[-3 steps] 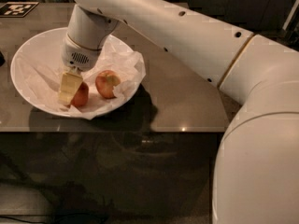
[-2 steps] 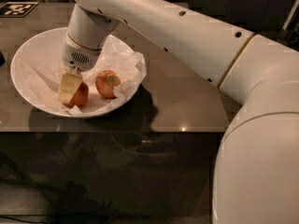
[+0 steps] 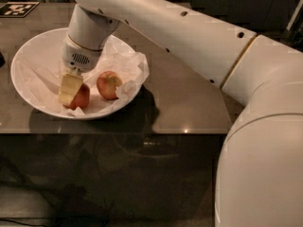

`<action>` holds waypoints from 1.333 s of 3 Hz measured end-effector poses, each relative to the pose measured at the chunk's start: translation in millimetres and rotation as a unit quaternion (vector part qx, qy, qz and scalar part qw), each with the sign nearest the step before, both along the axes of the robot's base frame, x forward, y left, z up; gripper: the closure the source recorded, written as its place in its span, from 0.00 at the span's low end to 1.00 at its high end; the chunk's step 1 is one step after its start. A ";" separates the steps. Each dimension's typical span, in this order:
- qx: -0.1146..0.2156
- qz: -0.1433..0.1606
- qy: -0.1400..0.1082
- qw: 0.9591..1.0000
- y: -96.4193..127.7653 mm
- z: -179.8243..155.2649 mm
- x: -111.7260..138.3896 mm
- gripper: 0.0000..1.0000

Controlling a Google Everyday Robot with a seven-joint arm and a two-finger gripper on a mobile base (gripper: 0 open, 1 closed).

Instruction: Pick apple from white bowl

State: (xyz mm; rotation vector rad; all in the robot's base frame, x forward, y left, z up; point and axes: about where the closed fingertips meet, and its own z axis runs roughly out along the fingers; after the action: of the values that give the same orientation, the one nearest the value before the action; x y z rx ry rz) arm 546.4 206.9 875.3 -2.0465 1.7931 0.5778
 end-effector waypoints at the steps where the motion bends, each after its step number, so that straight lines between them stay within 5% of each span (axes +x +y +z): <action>1: -0.007 -0.022 -0.010 1.000 -14.4 10.7 1.9 1.00; 4: -0.052 -0.075 -0.048 0.995 -40.8 61.0 1.2 1.00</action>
Offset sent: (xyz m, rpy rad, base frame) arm 0.0043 -0.0516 0.0663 -0.0991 -0.1039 -0.1530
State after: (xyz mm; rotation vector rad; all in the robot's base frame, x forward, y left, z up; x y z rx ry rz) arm 547.6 166.1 936.3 -1.9485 1.9347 0.3425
